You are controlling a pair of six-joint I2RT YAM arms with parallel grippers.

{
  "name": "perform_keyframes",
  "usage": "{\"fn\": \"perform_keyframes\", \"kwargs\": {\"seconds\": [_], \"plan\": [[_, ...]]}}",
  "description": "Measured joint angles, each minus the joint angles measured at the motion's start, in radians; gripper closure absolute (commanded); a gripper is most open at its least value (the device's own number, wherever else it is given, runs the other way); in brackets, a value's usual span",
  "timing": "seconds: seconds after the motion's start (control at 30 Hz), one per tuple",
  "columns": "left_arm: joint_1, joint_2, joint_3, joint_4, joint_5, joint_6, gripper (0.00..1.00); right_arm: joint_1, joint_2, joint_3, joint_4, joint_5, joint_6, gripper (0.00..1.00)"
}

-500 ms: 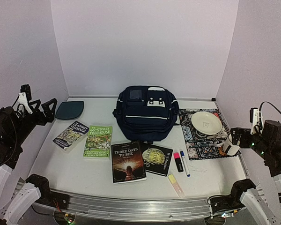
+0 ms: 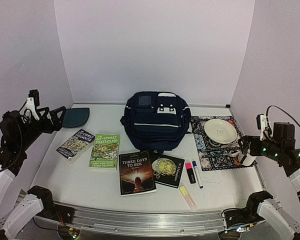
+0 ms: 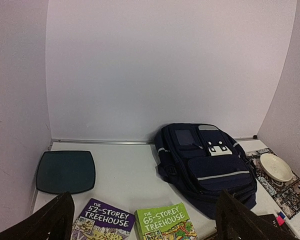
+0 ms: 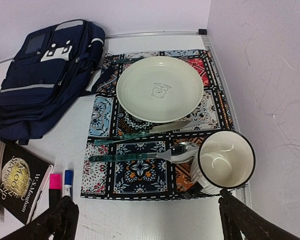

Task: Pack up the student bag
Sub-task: Move the student bag to the center of the board.

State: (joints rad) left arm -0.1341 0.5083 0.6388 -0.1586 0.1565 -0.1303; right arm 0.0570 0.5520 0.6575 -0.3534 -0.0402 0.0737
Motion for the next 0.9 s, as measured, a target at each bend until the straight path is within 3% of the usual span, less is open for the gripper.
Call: {"fn": "perform_keyframes", "kwargs": {"seconds": [0.27, 0.47, 0.67, 0.9], "plan": [[0.0, 0.264, 0.041, 0.003, 0.146, -0.095, 0.0, 0.0, 0.204, 0.086, 0.023, -0.153, 0.057, 0.02], [-0.018, 0.538, 0.097, 0.024, 0.227, -0.215, 0.01, 0.019, 0.322, 0.065, 0.164, -0.246, 0.16, 0.02], [-0.116, 0.776, 0.141, 0.078, 0.254, -0.301, 0.01, 0.193, 0.474, 0.043, 0.335, -0.204, 0.247, 0.02], [-0.216, 0.997, 0.254, 0.187, 0.282, -0.35, 0.01, 0.352, 0.764, 0.078, 0.508, -0.122, 0.377, 0.02]]}}
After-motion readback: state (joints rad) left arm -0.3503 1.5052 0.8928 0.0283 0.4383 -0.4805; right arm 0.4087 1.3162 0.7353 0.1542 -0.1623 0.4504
